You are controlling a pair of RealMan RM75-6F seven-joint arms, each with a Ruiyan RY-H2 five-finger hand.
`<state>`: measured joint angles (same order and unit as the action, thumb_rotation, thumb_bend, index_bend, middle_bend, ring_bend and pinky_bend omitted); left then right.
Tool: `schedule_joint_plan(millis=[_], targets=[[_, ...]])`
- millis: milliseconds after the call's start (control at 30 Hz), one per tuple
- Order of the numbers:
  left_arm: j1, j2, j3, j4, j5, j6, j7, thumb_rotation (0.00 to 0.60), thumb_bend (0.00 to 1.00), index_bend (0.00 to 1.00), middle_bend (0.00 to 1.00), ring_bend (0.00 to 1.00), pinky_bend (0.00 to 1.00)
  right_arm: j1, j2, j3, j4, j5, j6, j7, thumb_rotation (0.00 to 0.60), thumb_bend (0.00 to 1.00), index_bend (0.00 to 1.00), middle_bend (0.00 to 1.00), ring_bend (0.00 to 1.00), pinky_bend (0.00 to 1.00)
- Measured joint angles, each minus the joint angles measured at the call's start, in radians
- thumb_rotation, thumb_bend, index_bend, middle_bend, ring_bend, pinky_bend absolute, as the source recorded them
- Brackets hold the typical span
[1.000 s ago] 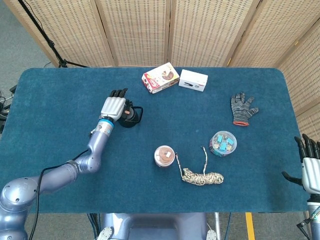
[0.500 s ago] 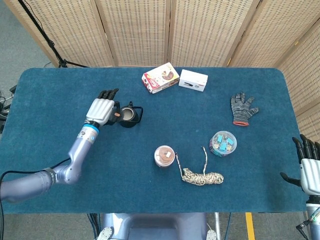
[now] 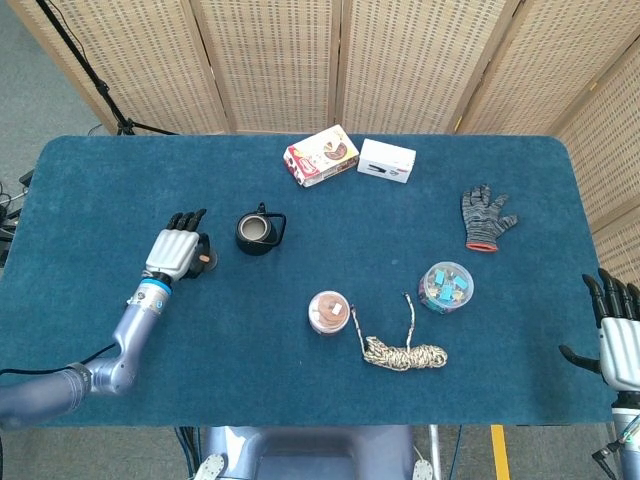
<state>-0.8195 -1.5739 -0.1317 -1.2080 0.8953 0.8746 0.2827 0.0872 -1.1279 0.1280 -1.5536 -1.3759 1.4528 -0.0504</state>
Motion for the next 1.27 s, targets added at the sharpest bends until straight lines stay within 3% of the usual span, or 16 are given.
schedule_joint_plan(millis=[200, 267, 333, 433, 500, 633, 833, 1100, 1267], targets=[[0.004, -0.065, 0.001, 0.085, 0.034, -0.039, -0.028, 0.600, 0.35, 0.61, 0.00, 0.00, 0.00, -0.003, 0.003, 0.002, 0.001, -0.001, 0.007, 0.008, 0.600, 0.00, 0.00, 0.00, 0.00, 0.00], [0.006, -0.072, -0.001, 0.092, 0.043, -0.047, -0.032, 0.600, 0.26, 0.50, 0.00, 0.00, 0.00, -0.004, 0.004, 0.002, 0.001, -0.001, 0.007, 0.008, 0.600, 0.00, 0.00, 0.00, 0.00, 0.00], [0.008, -0.067, -0.002, 0.088, 0.047, -0.055, -0.036, 0.600, 0.15, 0.29, 0.00, 0.00, 0.00, -0.004, 0.004, 0.003, 0.000, -0.001, 0.008, 0.009, 0.600, 0.00, 0.00, 0.00, 0.00, 0.00], [0.012, -0.048, -0.005, 0.067, 0.051, -0.062, -0.040, 0.600, 0.12, 0.07, 0.00, 0.00, 0.00, -0.005, 0.004, 0.002, -0.002, -0.003, 0.010, 0.008, 0.600, 0.00, 0.00, 0.00, 0.00, 0.00], [0.017, -0.031, -0.006, 0.045, 0.056, -0.060, -0.041, 0.600, 0.11, 0.01, 0.00, 0.00, 0.00, -0.005, 0.005, 0.002, -0.004, -0.004, 0.011, 0.008, 0.600, 0.00, 0.00, 0.00, 0.00, 0.00], [0.037, 0.023, -0.008, -0.033, 0.075, -0.023, -0.040, 0.600, 0.07, 0.00, 0.00, 0.00, 0.00, -0.007, 0.008, 0.000, -0.011, -0.012, 0.017, 0.009, 0.600, 0.00, 0.00, 0.00, 0.00, 0.00], [0.112, 0.141, 0.001, -0.205, 0.126, 0.130, -0.025, 0.600, 0.05, 0.00, 0.00, 0.00, 0.00, -0.009, 0.012, -0.007, -0.025, -0.036, 0.028, 0.008, 0.600, 0.00, 0.00, 0.00, 0.00, 0.00], [0.349, 0.290, 0.071, -0.360, 0.240, 0.471, -0.037, 0.600, 0.05, 0.00, 0.00, 0.00, 0.00, -0.012, 0.014, -0.023, -0.033, -0.076, 0.043, 0.016, 0.600, 0.00, 0.00, 0.00, 0.00, 0.00], [0.494, 0.358, 0.128, -0.404, 0.324, 0.609, -0.107, 0.600, 0.05, 0.00, 0.00, 0.00, 0.00, -0.014, 0.012, -0.023, -0.027, -0.079, 0.049, 0.018, 0.600, 0.00, 0.00, 0.00, 0.00, 0.00]])
